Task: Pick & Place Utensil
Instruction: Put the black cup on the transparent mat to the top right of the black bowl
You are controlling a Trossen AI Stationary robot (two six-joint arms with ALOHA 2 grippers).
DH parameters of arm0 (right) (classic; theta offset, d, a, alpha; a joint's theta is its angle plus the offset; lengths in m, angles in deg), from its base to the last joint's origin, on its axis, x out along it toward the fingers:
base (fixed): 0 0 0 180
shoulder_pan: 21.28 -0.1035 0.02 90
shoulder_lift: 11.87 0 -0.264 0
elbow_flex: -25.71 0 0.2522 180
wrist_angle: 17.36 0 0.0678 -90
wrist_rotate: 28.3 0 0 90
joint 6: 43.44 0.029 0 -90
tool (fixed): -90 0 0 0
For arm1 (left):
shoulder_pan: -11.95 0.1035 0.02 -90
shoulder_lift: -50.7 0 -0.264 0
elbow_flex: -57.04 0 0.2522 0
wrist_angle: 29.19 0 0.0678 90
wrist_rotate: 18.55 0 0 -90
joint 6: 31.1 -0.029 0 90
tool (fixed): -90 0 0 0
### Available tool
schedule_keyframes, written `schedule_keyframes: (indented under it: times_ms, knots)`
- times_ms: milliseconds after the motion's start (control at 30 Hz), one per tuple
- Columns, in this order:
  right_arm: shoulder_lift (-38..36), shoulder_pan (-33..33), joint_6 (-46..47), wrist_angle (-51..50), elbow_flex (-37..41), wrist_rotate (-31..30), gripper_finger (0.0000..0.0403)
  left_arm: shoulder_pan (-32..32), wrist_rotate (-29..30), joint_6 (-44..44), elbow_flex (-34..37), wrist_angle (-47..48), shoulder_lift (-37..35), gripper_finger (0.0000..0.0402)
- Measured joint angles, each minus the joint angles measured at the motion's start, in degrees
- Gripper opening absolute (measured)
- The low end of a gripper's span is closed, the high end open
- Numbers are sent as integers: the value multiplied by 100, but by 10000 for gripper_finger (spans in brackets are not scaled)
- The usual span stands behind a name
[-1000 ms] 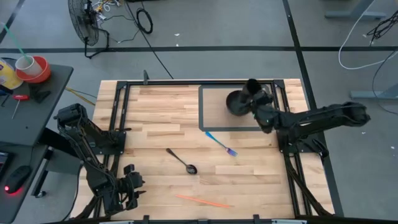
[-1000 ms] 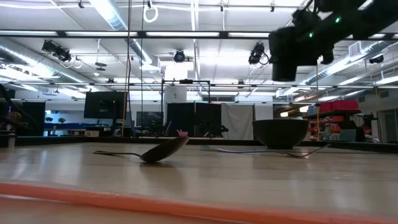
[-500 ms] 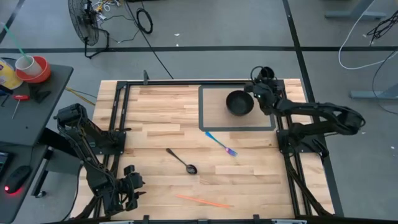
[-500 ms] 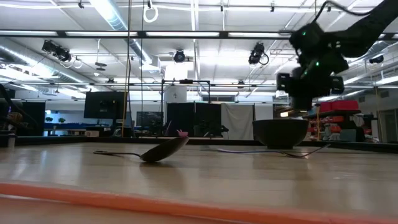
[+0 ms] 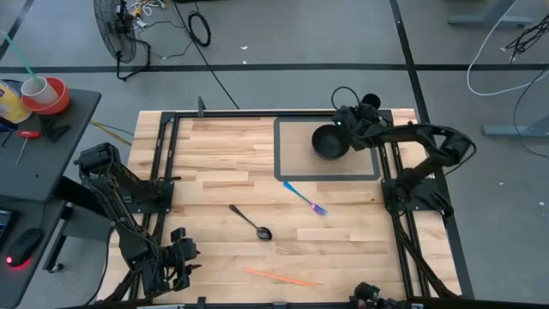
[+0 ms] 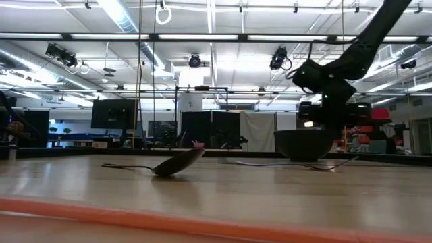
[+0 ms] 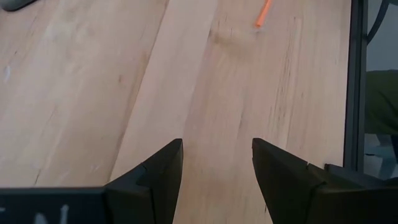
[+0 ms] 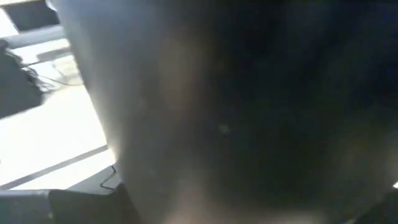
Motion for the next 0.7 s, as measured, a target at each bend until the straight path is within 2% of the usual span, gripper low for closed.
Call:
schedule_keyframes:
  times_ms: [300,567,700]
  knots:
    - [313,-13,708,-516,-278,-274,287,0,0,0,0,1,0,197]
    - [313,94,993,-908,-265,354,287,0,0,3,0,-1,0,197]
    - [313,96,1165,-1001,-117,286,287,0,0,3,0,0,0,197]
